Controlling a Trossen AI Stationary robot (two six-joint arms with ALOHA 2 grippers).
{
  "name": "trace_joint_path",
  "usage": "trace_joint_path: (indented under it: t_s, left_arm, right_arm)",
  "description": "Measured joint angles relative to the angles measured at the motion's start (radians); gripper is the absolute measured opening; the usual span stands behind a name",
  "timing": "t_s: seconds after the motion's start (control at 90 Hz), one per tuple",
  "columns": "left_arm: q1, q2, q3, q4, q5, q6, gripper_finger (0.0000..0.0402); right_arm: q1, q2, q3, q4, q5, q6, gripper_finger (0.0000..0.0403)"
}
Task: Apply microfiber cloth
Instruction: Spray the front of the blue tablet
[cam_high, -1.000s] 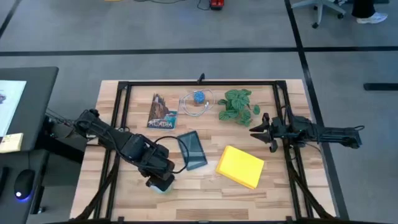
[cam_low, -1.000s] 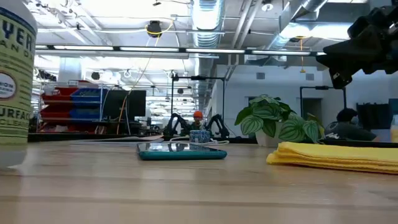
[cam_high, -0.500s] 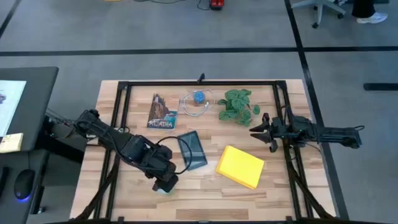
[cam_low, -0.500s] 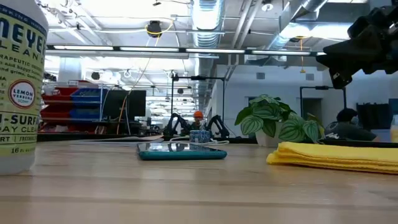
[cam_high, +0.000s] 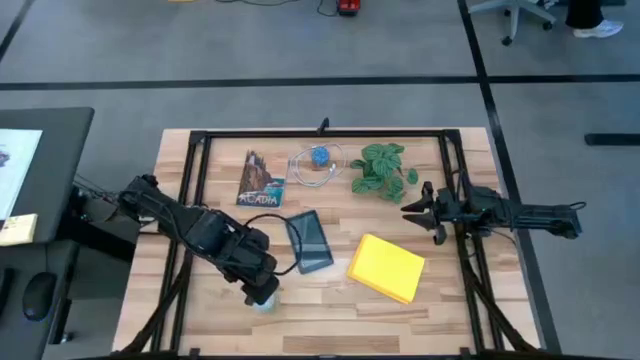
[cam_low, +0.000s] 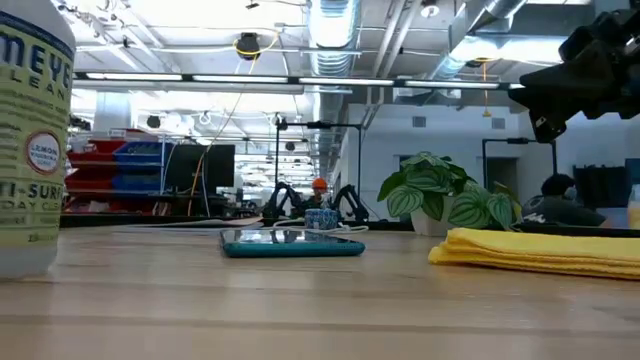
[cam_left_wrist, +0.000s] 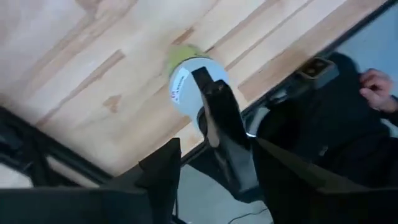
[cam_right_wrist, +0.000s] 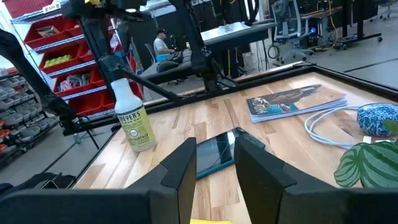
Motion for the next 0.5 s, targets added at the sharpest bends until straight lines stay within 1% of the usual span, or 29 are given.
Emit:
trace_joint_path:
  t_s: [0.122,0.3,0.4,0.5]
  left_arm:
    - [0.0,-0.006,0.042,-0.001,-0.033,0.001,0.0178]
    - [0.0,-0.004,0.067,0.0,-0.065,0.046,0.0178]
    - [0.017,-0.012,0.067,0.0,-0.114,0.096,0.0178]
    - [0.052,-0.026,0.067,0.0,-0.211,0.162,0.0178]
  right_arm:
    - [0.0,0.0,0.0,0.0,0.0,0.0,0.0098]
    - [0.0,0.0,0.0,0.0,0.0,0.0,0.0098]
    - [0.0,0.0,0.0,0.0,0.0,0.0,0.0098]
    - [0.0,0.0,0.0,0.0,0.0,0.0,0.0098]
